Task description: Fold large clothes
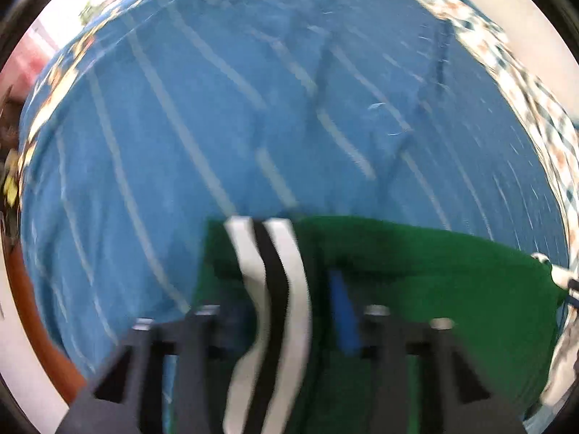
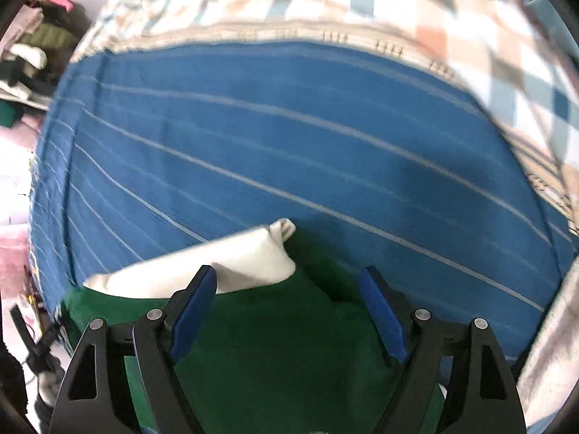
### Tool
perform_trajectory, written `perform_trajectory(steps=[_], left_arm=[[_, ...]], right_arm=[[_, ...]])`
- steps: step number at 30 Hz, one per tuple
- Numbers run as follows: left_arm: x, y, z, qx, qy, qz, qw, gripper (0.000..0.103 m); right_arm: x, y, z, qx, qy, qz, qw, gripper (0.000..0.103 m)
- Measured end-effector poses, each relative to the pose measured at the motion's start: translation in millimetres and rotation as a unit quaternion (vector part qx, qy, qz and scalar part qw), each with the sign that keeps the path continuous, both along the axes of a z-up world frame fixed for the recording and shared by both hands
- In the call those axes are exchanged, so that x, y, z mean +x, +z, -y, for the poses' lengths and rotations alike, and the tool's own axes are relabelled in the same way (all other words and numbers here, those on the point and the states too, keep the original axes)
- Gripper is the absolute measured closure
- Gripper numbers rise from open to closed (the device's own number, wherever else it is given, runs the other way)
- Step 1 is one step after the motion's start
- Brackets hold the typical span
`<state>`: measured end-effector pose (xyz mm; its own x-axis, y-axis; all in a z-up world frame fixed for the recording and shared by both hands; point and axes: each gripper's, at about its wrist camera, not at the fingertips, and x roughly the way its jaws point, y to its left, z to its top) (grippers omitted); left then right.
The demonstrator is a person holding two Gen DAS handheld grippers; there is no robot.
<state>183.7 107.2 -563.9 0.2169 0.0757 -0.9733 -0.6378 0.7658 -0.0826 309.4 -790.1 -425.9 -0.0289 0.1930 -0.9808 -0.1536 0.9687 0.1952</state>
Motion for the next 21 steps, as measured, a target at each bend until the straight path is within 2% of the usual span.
perform_trajectory(steps=[2, 4, 5, 6, 7, 8, 10, 12, 14, 16, 17, 19, 21], left_arm=[[10, 8, 13, 0.034, -0.029, -0.005, 0.9990, 0.090], [14, 16, 19, 0.051, -0.041, 0.000, 0.9978, 0.090], [14, 18, 17, 0.047, -0.036, 0.003, 0.9982, 0.091], [14, 20, 15, 0.042, -0.030, 0.007, 0.9987, 0.091], [13, 22, 13, 0.036, -0.024, 0.011, 0.9990, 0.091], [13, 23, 10, 0.034, -0.022, 0.013, 0.9991, 0.091], [16, 27, 8, 0.032, -0.023, 0.019, 0.9991, 0.091], [27, 26, 8, 0.025, -0.026, 0.026, 0.9990, 0.091], [44, 15, 7, 0.016, -0.036, 0.019, 0.9990, 0.091], [54, -6, -1, 0.007, -0.048, -0.014, 0.9987, 0.085], [54, -12, -6, -0.005, -0.045, -0.017, 0.9989, 0.083], [45, -5, -16, -0.031, -0.037, 0.003, 0.9988, 0.081], [27, 12, -25, -0.051, -0.022, 0.020, 0.9983, 0.070]], right_arm=[[-5, -11, 16, 0.018, 0.000, -0.016, 1.000, 0.020], [-2, -21, 17, 0.065, -0.008, -0.041, 0.997, 0.020], [-4, -26, 13, 0.077, -0.015, -0.043, 0.996, 0.029], [-5, -28, 10, 0.086, -0.022, -0.034, 0.995, 0.064], [-7, -28, 7, 0.075, -0.018, -0.024, 0.997, 0.085], [-8, -28, 5, 0.066, -0.019, -0.020, 0.997, 0.090], [-12, -11, 5, 0.056, -0.036, 0.021, 0.998, 0.093], [-16, 11, 6, 0.021, -0.042, 0.073, 0.996, 0.094], [-17, 17, 8, -0.019, -0.053, 0.093, 0.994, 0.094], [-12, 5, 8, -0.036, -0.059, 0.070, 0.995, 0.093], [-6, -8, 9, -0.041, -0.070, 0.037, 0.996, 0.091], [1, -15, 13, -0.040, -0.086, 0.004, 0.995, 0.089], [0, 0, 13, -0.036, -0.087, 0.006, 0.996, 0.083]])
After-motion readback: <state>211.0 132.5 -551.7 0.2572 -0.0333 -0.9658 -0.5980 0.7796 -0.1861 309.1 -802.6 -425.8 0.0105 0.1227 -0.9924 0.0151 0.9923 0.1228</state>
